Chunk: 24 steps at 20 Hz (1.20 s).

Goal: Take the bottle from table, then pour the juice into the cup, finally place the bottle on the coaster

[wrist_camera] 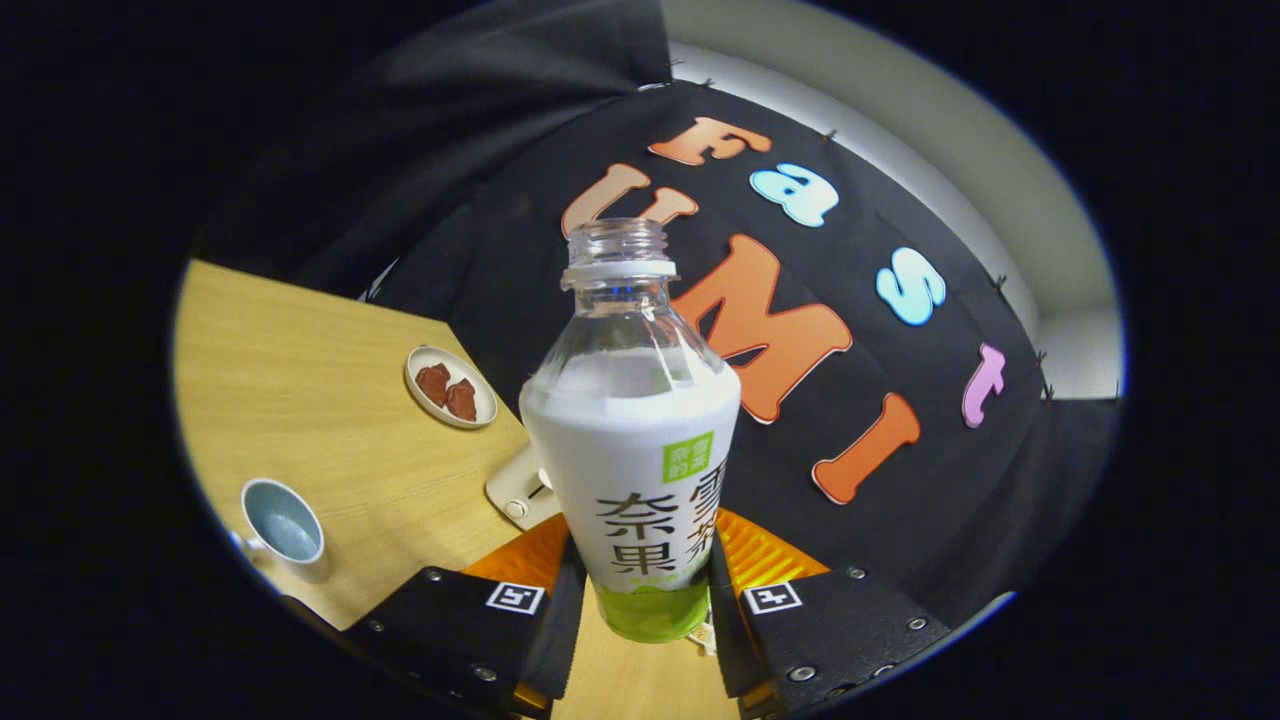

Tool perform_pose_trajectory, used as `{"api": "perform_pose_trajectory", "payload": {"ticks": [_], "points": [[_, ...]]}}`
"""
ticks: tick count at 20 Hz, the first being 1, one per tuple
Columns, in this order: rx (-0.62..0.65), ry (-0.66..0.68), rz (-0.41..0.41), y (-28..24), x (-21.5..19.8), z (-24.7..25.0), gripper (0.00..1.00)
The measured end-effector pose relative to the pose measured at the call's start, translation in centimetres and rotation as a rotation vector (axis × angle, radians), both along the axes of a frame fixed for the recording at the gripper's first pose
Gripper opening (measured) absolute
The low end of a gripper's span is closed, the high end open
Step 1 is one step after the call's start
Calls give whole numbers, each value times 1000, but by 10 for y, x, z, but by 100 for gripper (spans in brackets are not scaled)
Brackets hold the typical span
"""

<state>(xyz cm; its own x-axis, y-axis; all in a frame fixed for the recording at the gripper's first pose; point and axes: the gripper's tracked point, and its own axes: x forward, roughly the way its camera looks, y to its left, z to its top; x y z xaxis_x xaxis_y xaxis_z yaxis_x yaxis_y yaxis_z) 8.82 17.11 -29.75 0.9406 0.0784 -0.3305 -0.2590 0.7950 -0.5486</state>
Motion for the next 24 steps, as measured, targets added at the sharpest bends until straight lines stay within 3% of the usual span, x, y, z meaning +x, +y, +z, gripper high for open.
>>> {"api": "perform_pose_trajectory", "payload": {"ticks": [8, 13, 18, 24], "points": [[435, 125, -51, 21, 23, -46, 59], [594, 246, -134, 13, 35, -107, 59], [646, 293, -173, 10, 36, -154, 59], [604, 349, -189, 9, 32, -201, 59]]}}
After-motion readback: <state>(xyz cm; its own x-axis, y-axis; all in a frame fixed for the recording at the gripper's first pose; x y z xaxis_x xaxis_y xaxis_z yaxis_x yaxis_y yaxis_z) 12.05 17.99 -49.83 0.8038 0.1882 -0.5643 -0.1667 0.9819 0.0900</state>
